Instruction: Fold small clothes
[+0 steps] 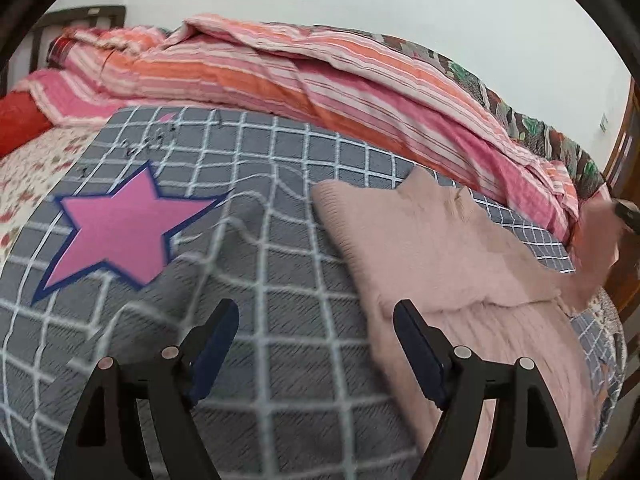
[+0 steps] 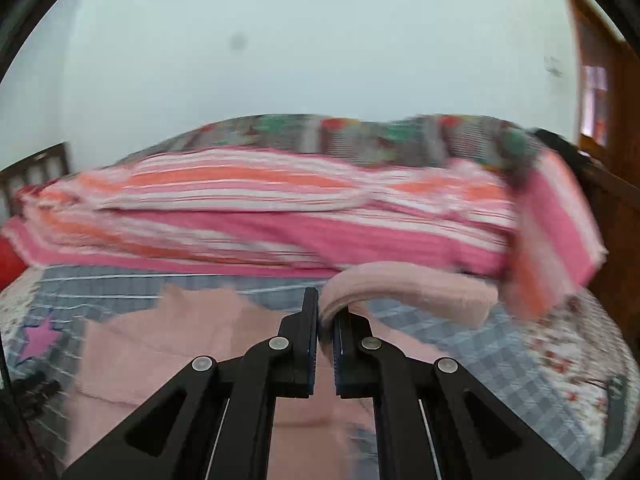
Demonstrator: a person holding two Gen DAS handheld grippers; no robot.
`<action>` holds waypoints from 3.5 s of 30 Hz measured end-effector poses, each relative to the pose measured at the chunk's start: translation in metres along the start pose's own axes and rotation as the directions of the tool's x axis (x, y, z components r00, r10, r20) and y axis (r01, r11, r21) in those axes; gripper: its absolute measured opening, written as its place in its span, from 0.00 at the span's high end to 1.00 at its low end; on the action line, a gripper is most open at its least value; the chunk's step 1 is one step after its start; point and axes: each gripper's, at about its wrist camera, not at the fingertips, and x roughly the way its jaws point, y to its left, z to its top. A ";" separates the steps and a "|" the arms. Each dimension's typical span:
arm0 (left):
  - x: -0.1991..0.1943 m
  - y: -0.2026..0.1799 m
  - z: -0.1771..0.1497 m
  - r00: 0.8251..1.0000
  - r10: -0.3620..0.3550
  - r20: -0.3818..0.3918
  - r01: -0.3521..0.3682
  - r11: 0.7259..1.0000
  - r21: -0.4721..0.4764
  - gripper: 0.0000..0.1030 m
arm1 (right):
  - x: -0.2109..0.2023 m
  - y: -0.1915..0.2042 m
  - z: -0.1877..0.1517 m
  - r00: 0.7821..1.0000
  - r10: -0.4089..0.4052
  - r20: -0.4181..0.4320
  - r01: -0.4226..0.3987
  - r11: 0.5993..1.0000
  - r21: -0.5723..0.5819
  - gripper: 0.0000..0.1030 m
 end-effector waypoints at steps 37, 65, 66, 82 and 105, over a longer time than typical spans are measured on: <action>0.017 -0.164 -0.006 0.993 -0.054 -0.106 0.081 0.961 0.264 0.24 | 0.028 -0.055 -0.152 0.960 0.178 -0.217 -0.168 0.984 0.063 0.25; 0.065 -0.079 0.023 0.991 -0.094 -0.096 0.088 0.994 -0.064 0.49 | 0.039 -0.059 -0.173 0.964 0.161 -0.212 -0.141 0.984 0.107 0.21; 0.067 -0.077 0.025 0.988 -0.115 -0.101 0.108 0.992 -0.069 0.49 | 0.039 -0.059 -0.173 0.964 0.161 -0.213 -0.140 0.984 0.106 0.21; 0.093 -0.108 0.038 0.996 0.008 -0.093 -0.003 0.999 0.055 0.88 | 0.041 -0.059 -0.172 0.961 0.164 -0.223 -0.144 0.984 0.106 0.19; 0.054 -0.084 0.034 0.996 0.085 0.026 -0.087 0.994 0.073 0.64 | 0.043 -0.057 -0.171 0.961 0.149 -0.231 -0.131 0.987 0.088 0.19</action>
